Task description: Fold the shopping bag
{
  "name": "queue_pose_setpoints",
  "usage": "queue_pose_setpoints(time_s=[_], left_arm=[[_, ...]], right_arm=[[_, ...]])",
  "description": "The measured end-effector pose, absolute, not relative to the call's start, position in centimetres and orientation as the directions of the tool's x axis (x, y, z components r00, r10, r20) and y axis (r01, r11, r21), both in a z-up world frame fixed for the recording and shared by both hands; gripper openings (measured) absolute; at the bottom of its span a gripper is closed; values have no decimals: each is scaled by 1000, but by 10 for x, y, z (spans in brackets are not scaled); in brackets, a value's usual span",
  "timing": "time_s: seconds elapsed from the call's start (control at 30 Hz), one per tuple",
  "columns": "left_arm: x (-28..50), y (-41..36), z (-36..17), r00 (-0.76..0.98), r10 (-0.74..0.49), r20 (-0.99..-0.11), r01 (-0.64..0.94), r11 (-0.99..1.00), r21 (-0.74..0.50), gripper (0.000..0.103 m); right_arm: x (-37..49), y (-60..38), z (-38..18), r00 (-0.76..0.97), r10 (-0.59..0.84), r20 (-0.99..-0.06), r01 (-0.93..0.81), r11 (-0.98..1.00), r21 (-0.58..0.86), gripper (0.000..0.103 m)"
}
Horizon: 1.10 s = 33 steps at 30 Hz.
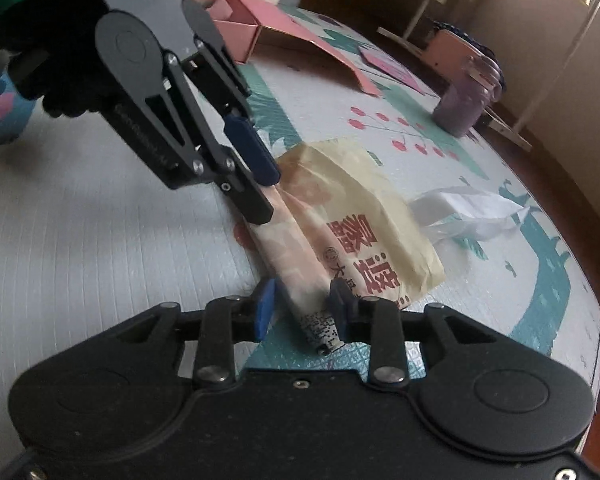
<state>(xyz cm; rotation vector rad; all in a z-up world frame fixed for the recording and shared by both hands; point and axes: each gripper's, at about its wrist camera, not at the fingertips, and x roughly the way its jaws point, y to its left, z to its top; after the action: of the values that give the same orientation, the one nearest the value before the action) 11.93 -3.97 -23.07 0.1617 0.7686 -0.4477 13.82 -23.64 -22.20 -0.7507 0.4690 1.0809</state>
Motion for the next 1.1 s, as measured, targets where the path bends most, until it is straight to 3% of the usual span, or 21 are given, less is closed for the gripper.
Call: queue_pose_setpoints(time_s=[0.1,0.3,0.53,0.67,0.87,1.1], left_arm=[[119,-38,-230,610,-356,-708,527,850,26,31],[115,-44,-230,573,-353,-740,712,661,236,32],[110,-53,-233,565,-353,-746,804,438,401,33],[122,-45,-233,513,-390,-765,837,425,344,33],[146,-22,-234,450,-471,-759,809,574,124,31],[124,-33,-230,438,-435,-787,739,672,40,30]], right_arm=[[139,-237,-221,401,619,-676,-916,257,-308,30],[147,-240,-222,366,632,-683,-931,263,-255,30],[165,-246,-223,304,672,-675,-946,295,-132,30],[174,-247,-226,285,692,-664,-947,310,-84,30],[189,-253,-231,255,731,-633,-921,383,71,30],[182,-260,-227,153,737,-658,-883,401,244,30]])
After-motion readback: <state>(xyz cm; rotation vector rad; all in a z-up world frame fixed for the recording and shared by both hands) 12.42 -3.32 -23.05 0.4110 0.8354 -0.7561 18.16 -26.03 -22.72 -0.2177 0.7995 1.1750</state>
